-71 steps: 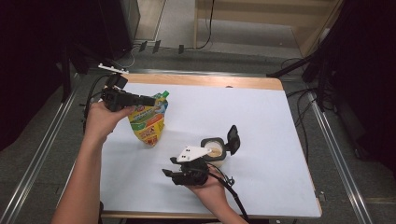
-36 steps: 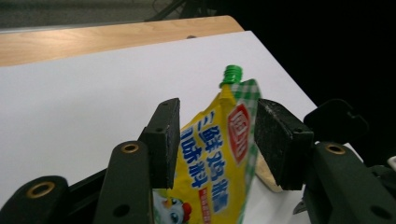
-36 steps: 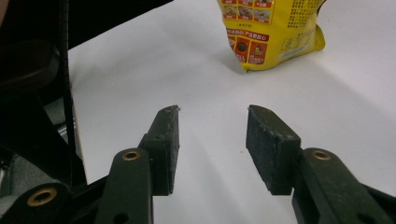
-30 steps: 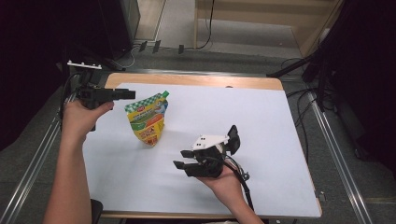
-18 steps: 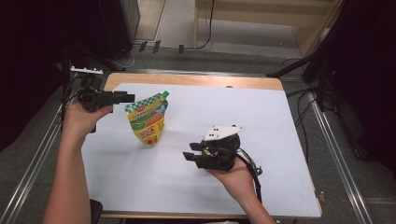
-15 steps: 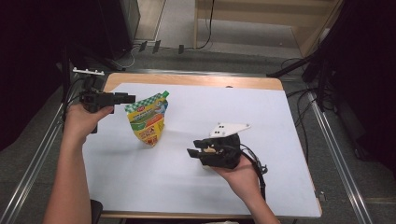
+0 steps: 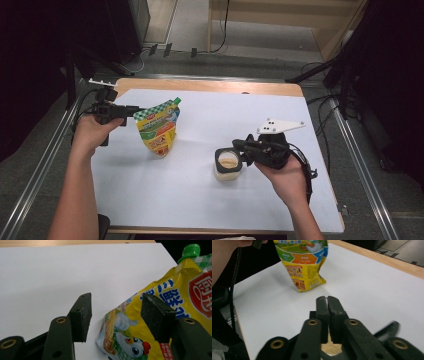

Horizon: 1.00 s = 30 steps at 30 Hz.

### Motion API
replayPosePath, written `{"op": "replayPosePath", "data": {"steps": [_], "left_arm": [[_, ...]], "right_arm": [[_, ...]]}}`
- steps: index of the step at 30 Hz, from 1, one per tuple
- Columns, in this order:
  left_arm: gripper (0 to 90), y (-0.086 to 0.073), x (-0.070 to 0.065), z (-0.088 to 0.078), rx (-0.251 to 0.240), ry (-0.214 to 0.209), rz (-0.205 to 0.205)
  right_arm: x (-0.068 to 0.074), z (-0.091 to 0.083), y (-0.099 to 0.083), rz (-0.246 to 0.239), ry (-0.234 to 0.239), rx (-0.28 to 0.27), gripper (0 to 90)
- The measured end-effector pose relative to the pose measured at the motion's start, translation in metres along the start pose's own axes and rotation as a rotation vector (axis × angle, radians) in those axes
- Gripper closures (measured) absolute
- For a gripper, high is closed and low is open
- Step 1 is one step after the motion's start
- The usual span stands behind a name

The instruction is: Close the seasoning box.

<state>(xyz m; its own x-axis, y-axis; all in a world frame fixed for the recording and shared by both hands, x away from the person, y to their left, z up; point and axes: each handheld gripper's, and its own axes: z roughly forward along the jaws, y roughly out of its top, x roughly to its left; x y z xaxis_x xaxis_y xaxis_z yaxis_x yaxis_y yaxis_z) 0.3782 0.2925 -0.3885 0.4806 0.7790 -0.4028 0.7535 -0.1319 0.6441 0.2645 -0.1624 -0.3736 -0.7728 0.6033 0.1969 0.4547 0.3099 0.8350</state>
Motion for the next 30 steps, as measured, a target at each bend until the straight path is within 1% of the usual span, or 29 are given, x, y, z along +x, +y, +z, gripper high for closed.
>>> {"op": "replayPosePath", "data": {"steps": [2,4,7,8,10,13,15,16,20,21,25,30], "left_arm": [[42.7,0.000,0.000,0.001,0.003,0.001,0.005],[42.8,0.000,-0.001,0.002,0.000,-0.004,0.009],[42.7,0.000,-0.001,0.002,0.001,-0.013,0.007],[42.4,0.000,-0.002,0.003,0.000,-0.008,0.008],[42.0,0.001,-0.003,0.003,0.000,-0.021,0.008],[41.9,0.001,-0.004,0.002,-0.006,-0.035,0.010],[41.8,0.001,-0.004,0.002,-0.009,-0.034,0.012],[41.8,0.001,-0.004,0.002,-0.009,-0.033,0.011],[41.8,0.001,-0.004,0.003,-0.005,-0.030,0.016],[41.8,0.001,-0.004,0.003,-0.005,-0.030,0.016],[41.9,0.001,-0.004,0.005,0.002,-0.023,0.016],[41.8,0.001,-0.005,0.007,0.006,-0.025,0.024]], "right_arm": [[-0.007,-0.003,-0.002,0.015,-0.011,-0.001,90.0],[-0.015,-0.006,-0.005,0.026,-0.033,0.001,90.0],[-0.027,-0.008,-0.011,0.064,-0.052,-0.006,90.0],[-0.031,-0.008,-0.013,0.075,-0.058,-0.005,90.0],[-0.037,-0.008,-0.016,0.098,-0.048,-0.010,90.0],[-0.039,-0.012,-0.017,0.101,-0.052,-0.028,90.0],[-0.041,-0.017,-0.016,0.116,-0.041,-0.046,90.0],[-0.042,-0.020,-0.015,0.122,-0.042,-0.055,90.0],[-0.045,-0.025,-0.016,0.130,-0.064,-0.058,90.0],[-0.046,-0.025,-0.017,0.131,-0.074,-0.051,90.0],[-0.048,-0.016,-0.022,0.133,-0.085,-0.020,90.0],[-0.052,-0.010,-0.026,0.153,-0.059,-0.015,90.0]]}}
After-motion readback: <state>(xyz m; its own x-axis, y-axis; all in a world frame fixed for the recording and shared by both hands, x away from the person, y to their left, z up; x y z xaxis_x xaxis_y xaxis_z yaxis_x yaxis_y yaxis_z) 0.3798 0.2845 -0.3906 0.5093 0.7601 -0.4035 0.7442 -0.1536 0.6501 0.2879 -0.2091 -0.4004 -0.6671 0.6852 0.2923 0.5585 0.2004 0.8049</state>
